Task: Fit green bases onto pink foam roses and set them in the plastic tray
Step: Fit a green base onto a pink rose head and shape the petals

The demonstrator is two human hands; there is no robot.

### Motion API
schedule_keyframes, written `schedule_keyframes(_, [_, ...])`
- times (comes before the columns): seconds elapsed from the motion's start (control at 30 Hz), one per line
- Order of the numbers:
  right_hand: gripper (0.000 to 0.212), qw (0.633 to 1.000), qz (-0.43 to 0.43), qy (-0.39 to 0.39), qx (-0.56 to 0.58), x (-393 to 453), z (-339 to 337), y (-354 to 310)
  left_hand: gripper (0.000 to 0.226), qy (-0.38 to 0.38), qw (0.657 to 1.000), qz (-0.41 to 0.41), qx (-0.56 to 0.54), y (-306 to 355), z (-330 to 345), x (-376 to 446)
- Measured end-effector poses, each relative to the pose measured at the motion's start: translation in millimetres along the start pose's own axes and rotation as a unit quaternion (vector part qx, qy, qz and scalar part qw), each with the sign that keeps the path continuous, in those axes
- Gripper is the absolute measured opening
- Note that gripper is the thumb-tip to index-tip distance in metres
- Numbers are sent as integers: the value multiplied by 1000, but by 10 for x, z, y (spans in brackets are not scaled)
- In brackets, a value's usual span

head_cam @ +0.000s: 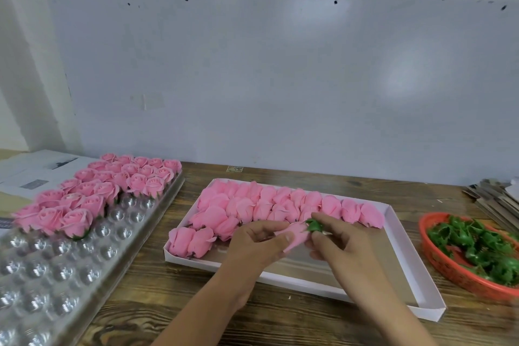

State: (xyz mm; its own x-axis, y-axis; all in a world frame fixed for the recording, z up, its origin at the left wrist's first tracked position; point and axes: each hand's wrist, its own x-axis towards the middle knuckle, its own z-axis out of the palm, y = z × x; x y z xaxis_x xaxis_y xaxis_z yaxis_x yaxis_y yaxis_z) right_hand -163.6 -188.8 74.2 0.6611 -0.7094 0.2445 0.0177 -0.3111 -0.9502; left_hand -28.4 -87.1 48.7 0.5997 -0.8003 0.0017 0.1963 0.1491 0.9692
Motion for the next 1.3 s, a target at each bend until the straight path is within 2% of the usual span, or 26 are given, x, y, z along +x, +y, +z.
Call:
schedule_keyframes(0.17, [33,999,9,26,41,21,9,55,33,-4,1000,-2,-9,27,6,-20])
schedule_keyframes(0.33, [33,999,-15,31,36,29,22,128,30,-18,998,-21,-48,55,-6,-15])
schedule_keyframes(0.43, [31,996,-8,30,87,37,7,179,30,-25,997,-27,-62,63,-8,-18])
schedule_keyframes(0.7, [38,994,-22,17,110,29,-20,310,25,-34,994,-47,-92,49,-17,0])
schedule_keyframes(1.0, [41,994,-45,5,99,23,-20,324,32,-81,981,-102,-141,22,-47,33])
schedule_keyframes(1.17, [41,989,-57,-9,138,15,-42,317,35,-97,971,-126,-177,6,-64,49])
schedule_keyframes(1.3, [39,986,-49,-3,158,15,-25,320,31,-106,974,-124,-160,-5,-68,51])
